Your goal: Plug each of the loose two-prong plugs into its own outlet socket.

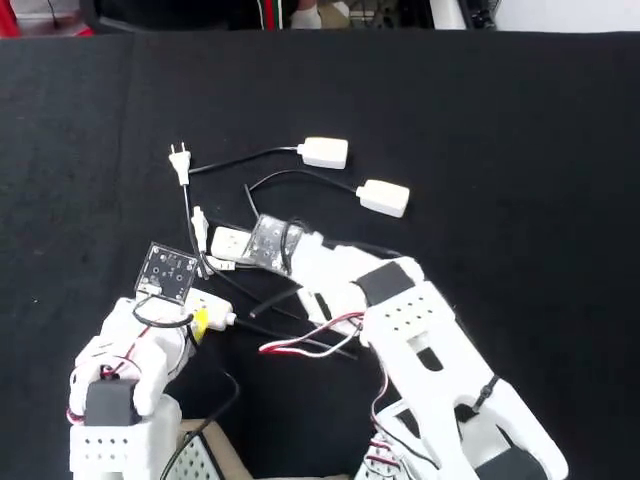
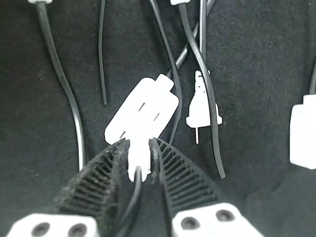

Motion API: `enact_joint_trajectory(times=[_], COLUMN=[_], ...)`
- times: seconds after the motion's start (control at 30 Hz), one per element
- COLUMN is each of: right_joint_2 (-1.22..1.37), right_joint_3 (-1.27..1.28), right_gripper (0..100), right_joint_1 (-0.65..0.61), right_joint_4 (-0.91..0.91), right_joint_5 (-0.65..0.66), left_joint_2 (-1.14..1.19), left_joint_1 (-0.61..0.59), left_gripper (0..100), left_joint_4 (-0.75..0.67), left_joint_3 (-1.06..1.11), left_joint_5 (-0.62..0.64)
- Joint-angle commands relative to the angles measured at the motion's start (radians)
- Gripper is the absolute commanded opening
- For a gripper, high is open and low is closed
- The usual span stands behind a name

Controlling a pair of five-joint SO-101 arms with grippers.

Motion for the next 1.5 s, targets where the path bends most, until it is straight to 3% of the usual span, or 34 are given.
enact_joint_trajectory(times=[0.0, 0.17, 0.37, 0.67, 0.97, 1.2, 1.47], right_joint_2=[-0.073, -0.213, -0.329, -0.343, -0.343, -0.346, -0.343], right_joint_3=[-0.087, -0.101, -0.022, 0.016, 0.036, 0.056, 0.058], right_gripper=[1.1, 1.1, 1.1, 1.1, 1.1, 1.1, 1.1], right_joint_1=[0.152, 0.408, 0.592, 0.614, 0.729, 0.729, 0.729], right_joint_4=[0.046, 0.137, 0.176, 0.18, 0.18, 0.172, 0.172], right_joint_5=[-0.035, -0.087, -0.16, -0.336, -0.348, -0.348, -0.348], left_joint_2=[-0.006, -0.005, 0.057, 0.727, 1.255, 1.336, 1.315], left_joint_1=[0.127, 0.236, 0.38, 0.426, 0.595, 0.615, 0.791], left_gripper=[23, 23, 24, 24, 24, 24, 24], left_joint_4=[-0.014, -0.169, -0.269, -0.402, -0.4, -0.4, -0.442], left_joint_3=[-0.036, -0.03, -0.056, -0.412, -0.682, -0.74, -0.707], left_joint_5=[-0.003, 0.1, 0.193, 0.542, 0.799, 0.941, 1.096])
